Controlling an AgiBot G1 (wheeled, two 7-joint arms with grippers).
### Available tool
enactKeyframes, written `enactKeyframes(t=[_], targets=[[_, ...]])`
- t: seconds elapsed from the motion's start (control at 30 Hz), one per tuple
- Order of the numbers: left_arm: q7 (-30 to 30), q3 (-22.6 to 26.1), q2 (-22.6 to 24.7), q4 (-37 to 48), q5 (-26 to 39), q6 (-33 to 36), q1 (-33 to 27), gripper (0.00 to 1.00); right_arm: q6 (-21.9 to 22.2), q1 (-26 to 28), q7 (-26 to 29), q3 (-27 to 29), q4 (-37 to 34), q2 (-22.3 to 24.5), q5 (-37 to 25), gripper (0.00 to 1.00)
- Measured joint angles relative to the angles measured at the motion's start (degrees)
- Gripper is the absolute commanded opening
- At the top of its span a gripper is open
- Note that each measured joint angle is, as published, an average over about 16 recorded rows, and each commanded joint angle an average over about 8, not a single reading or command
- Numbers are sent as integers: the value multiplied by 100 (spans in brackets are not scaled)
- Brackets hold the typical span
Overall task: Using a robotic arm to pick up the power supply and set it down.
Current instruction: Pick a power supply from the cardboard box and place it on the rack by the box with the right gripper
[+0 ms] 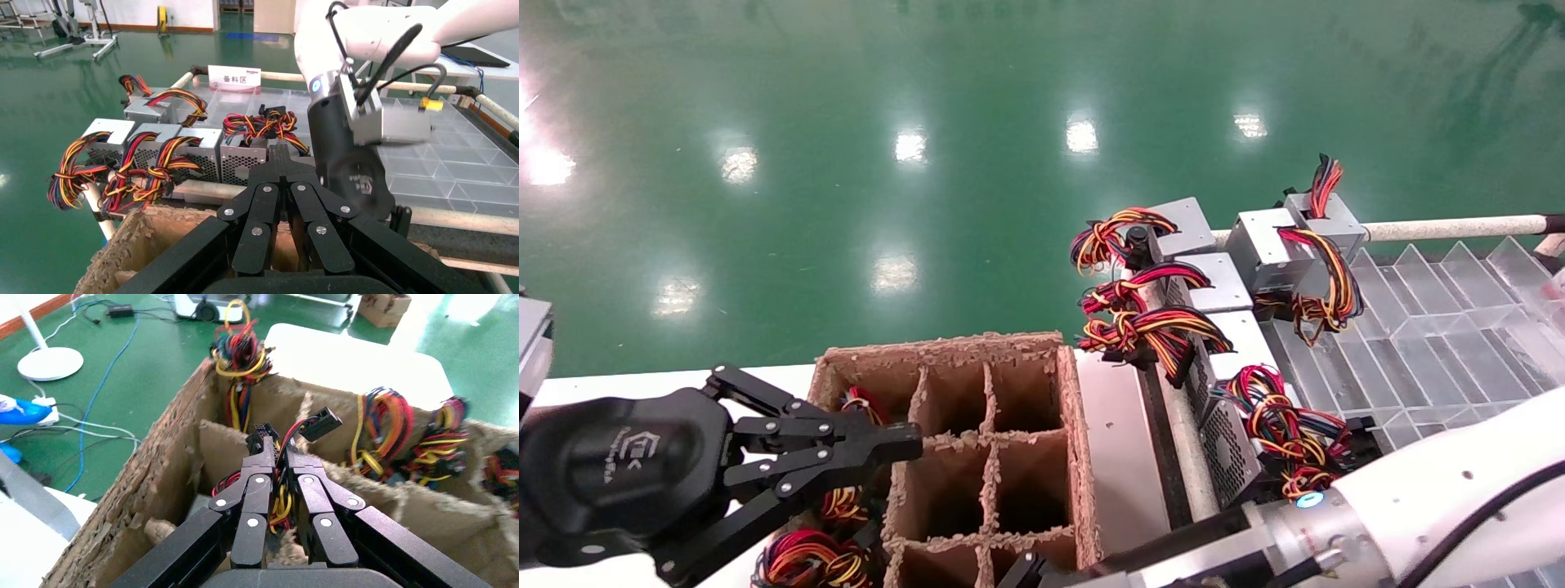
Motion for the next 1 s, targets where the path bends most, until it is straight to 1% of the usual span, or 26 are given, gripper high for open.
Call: enactKeyframes(t=[0.23, 0.7, 0.83, 1.0], targets=[[0, 0, 0, 0, 0, 0, 0, 0, 35, 169, 172, 323, 210, 273, 479, 0], [0, 0, 0, 0, 0, 0, 0, 0, -65, 713, 508, 1021, 331, 691, 1746, 0], [0, 0, 0, 0, 0, 0, 0, 0, -92, 877, 593, 1148, 344, 790, 1966, 0], [0, 0, 0, 0, 0, 0, 0, 0, -74, 1098, 688, 1265, 346, 955, 2066, 0]])
